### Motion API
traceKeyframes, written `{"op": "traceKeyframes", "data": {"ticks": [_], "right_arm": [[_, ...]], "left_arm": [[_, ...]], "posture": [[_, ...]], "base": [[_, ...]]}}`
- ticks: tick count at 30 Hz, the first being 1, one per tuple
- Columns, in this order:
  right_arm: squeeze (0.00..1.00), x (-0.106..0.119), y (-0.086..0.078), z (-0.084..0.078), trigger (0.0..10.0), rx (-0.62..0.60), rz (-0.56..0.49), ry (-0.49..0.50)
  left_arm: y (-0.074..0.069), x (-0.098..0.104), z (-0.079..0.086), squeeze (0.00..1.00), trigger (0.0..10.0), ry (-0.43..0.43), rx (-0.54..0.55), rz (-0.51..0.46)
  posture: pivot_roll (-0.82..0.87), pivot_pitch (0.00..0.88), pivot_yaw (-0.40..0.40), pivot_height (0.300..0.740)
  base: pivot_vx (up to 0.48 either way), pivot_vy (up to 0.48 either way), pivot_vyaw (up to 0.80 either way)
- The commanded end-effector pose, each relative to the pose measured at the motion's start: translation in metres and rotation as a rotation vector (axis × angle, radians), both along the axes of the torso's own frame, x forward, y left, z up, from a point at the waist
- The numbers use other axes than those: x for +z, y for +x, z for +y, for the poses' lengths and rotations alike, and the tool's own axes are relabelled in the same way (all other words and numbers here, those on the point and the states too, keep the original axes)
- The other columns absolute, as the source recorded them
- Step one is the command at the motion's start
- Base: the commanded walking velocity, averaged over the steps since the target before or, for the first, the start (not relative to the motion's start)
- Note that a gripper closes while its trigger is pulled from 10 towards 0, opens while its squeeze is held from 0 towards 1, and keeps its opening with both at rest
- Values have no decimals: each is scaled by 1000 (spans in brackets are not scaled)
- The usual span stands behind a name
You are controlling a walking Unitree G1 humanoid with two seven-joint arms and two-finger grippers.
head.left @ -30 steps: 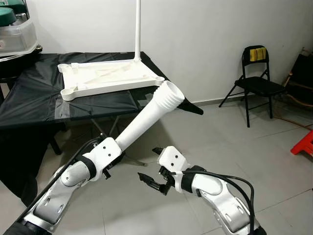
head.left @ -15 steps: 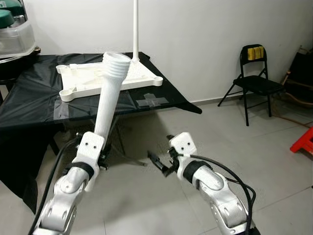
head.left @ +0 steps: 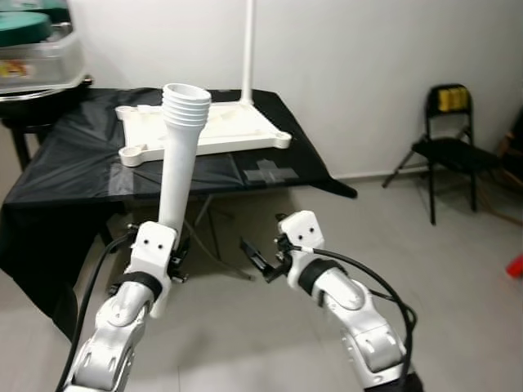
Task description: Building children table
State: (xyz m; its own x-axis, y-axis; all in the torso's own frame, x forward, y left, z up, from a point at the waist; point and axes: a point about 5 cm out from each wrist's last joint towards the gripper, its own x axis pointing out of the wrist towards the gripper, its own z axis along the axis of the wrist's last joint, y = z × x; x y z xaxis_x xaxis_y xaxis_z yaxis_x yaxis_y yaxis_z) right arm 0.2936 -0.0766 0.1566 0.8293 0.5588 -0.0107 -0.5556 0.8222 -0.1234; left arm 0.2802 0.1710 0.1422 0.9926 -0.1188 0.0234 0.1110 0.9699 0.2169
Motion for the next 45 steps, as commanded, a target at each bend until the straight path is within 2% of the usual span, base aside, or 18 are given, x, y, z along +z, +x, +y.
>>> {"op": "traceKeyframes", "data": {"ticks": [1, 15, 25, 34, 45], "right_arm": [[0, 1, 2, -8, 10000, -31, -6, -4], [0, 6, 7, -5, 10000, -33, -14, 16], [0, 9, 10, -3, 10000, -46, -8, 55], [0, 17, 17, -4, 10000, -97, -36, 77], [0, 21, 20, -4, 10000, -116, -53, 86]], "left_arm": [[0, 3, -5, 0, 10000, 3, -8, -14], [0, 3, -9, 0, 10000, 9, -21, -18], [0, 6, -10, 0, 10000, 3, -28, -37], [0, 14, -13, 0, 10000, -17, -49, -81], [4, 13, -15, 0, 10000, 0, -60, -74]], "posture": [[-30, 0, -71, 740], [-27, 0, -73, 740], [-22, 0, -78, 740], [-22, 0, -78, 740], [-30, 0, -70, 740]], "base": [[311, -364, 800], [300, -371, 763], [297, -375, 0], [0, 0, 0], [0, -480, 0]]}}
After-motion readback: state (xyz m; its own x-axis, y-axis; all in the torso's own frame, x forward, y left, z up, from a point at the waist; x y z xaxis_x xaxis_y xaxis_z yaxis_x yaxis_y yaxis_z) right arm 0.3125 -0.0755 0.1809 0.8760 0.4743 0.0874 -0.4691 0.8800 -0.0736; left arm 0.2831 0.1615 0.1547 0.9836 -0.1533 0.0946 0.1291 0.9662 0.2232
